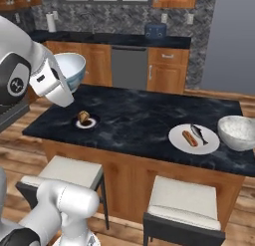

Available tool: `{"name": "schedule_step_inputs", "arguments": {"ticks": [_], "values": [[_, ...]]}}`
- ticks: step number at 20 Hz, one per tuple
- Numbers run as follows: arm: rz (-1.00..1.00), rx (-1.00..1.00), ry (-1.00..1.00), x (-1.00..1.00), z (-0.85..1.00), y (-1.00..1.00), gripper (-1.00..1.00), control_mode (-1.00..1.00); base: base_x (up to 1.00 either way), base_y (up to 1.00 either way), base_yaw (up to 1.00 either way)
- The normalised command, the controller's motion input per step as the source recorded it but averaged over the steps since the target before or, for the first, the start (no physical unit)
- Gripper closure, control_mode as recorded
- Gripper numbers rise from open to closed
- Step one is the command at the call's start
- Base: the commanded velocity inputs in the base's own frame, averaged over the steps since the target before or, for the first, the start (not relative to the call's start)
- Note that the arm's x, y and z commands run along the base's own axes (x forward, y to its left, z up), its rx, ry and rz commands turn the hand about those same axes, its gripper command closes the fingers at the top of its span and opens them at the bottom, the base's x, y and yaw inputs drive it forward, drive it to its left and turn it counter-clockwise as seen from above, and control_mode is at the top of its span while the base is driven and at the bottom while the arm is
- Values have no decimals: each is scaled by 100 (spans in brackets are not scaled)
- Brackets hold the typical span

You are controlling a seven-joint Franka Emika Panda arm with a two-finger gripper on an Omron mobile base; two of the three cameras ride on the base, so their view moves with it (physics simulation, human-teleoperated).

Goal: Take the smaller bowl and place it next to the appetizer plate on the dining counter , and place the larger bowl next to the plate with cooked food.

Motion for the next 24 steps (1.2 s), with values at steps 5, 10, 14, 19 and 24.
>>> {"name": "schedule_step_inputs", "arguments": {"ticks": [5, 10, 14, 19, 24], "values": [[0, 0, 0, 0, 0, 0, 100, 100, 5, 15, -21], [-10, 0, 11, 5, -24, -1, 100, -100, 0, 0, 0], [-7, 3, 23, 1, -55, 0, 100, -100, 0, 0, 0], [-6, 4, 17, 0, -60, 0, 100, -100, 0, 0, 0], [-3, 4, 4, 28, -45, 0, 100, -100, 0, 0, 0]]}}
